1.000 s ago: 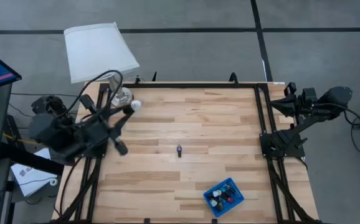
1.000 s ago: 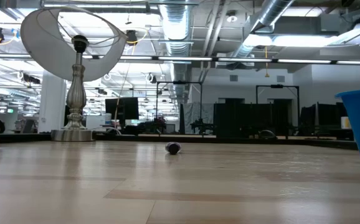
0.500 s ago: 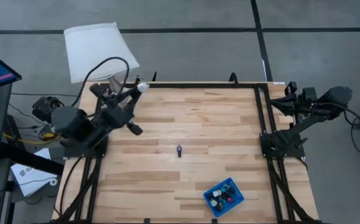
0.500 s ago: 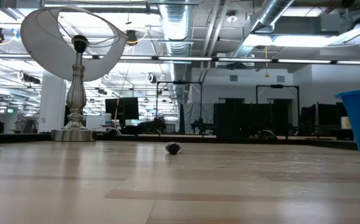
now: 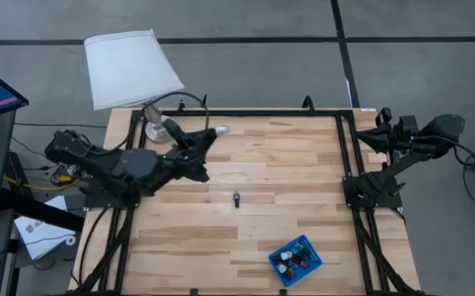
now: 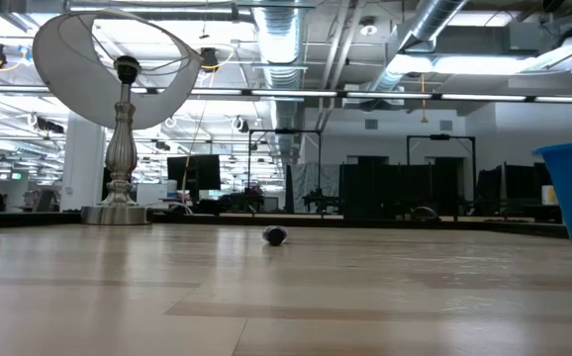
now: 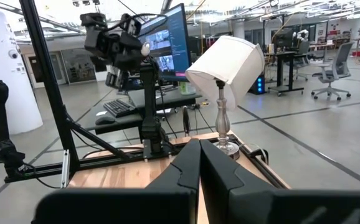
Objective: Pick & Place Nail Polish
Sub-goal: Put the white nail polish into the blue bin
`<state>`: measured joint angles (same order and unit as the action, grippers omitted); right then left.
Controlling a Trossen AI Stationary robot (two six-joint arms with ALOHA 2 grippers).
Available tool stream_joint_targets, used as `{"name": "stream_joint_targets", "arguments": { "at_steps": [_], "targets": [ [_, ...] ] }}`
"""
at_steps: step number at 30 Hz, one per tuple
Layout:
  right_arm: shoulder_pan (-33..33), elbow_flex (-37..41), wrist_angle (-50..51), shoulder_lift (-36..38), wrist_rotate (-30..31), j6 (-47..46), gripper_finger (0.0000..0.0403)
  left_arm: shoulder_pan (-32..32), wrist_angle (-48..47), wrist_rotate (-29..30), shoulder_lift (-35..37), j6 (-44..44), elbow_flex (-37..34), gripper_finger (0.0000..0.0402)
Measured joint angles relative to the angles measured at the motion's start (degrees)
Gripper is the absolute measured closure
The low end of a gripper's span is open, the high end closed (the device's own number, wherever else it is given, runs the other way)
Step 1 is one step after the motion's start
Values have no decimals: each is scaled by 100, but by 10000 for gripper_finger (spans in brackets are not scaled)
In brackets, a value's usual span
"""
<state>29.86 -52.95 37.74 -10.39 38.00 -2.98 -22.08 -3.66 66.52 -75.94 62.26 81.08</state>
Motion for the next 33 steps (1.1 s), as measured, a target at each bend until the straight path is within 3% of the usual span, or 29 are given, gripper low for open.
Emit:
{"name": "stream_joint_targets", "arguments": {
  "at_steps": [5,12,17,22,33],
  "targets": [
    [1,-2,2,0,0,0,403,452,-13,-1645,-2,-1497,-306,344],
    [-1,0,15,0,0,0,403,1421,-34,-4188,-64,-4455,-822,344],
    [0,-2,84,0,-2,1,403,1657,432,-5495,-532,-5954,-903,344],
    [-1,-2,232,0,-2,0,403,1491,1659,-5936,-1211,-6469,-898,344],
    [3,-2,275,0,-66,-2,403,1004,4120,-5936,-2472,-7063,-898,344]
  ]
}}
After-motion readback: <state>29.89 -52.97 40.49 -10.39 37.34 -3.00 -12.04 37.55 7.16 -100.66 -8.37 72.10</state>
